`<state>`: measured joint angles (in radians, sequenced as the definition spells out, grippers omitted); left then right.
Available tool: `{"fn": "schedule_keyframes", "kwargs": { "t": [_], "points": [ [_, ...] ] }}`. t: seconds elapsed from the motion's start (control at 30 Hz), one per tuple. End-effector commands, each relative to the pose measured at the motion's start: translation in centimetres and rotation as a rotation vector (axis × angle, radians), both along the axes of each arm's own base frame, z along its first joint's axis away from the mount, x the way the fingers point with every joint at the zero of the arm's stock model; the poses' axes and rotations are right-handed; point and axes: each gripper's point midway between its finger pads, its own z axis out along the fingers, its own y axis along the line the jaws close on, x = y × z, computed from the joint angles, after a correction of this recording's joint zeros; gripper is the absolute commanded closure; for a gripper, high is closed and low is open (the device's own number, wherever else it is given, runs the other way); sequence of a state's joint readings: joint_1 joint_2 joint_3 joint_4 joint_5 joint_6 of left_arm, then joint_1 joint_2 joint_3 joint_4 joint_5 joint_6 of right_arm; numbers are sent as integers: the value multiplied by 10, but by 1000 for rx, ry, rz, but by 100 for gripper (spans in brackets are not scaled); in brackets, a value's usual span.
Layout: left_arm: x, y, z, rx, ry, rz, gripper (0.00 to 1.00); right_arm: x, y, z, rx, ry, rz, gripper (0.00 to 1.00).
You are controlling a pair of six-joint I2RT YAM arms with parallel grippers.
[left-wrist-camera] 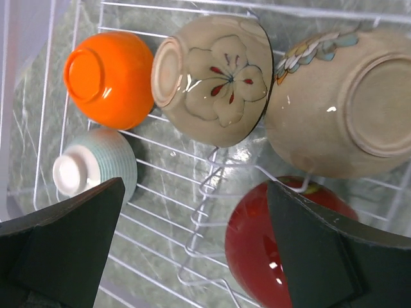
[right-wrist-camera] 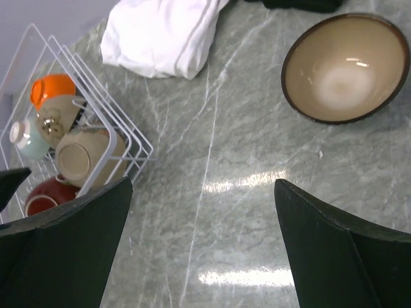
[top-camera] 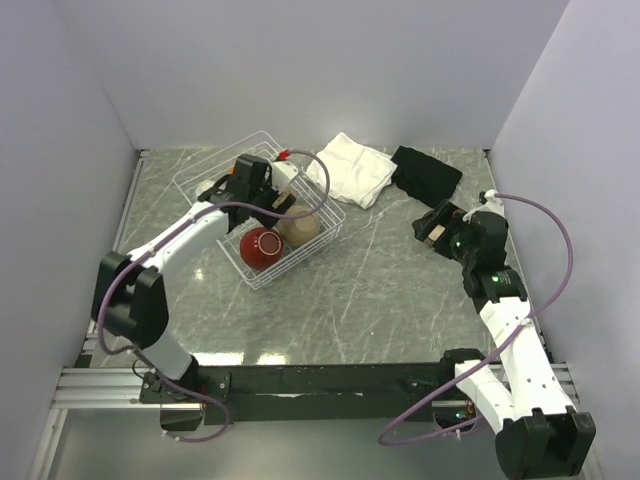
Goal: Unload the bowls from the dish rack
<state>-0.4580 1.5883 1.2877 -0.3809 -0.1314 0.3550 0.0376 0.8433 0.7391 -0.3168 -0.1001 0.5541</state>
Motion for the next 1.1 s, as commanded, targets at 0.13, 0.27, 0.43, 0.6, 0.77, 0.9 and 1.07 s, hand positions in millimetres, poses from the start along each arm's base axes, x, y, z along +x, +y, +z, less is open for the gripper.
{"fn": "schedule_keyframes", "kwargs": {
  "t": [0.13,0.27,0.43,0.6,0.77,0.9,1.07],
  "points": [
    [30,-12,-10,199,-47,-213,1,-7,14,-2,-28,-29,91,0],
    [38,-23,-15,188,-44,-274,1,-6,20,-1,-24,-32,118,0],
    [47,-33,-16,177,-64,-302,1,-6,24,-6,-11,-23,137,0],
    [55,-38,-25,185,-66,-316,1,-3,26,-9,-5,-10,145,0],
    [58,-46,-39,153,-39,-337,1,0,31,-10,9,0,165,0],
    [64,-48,-45,140,-23,-323,1,2,34,-13,21,8,180,0],
    [69,-48,-53,139,10,-297,1,1,37,-17,32,13,188,0]
  ]
}}
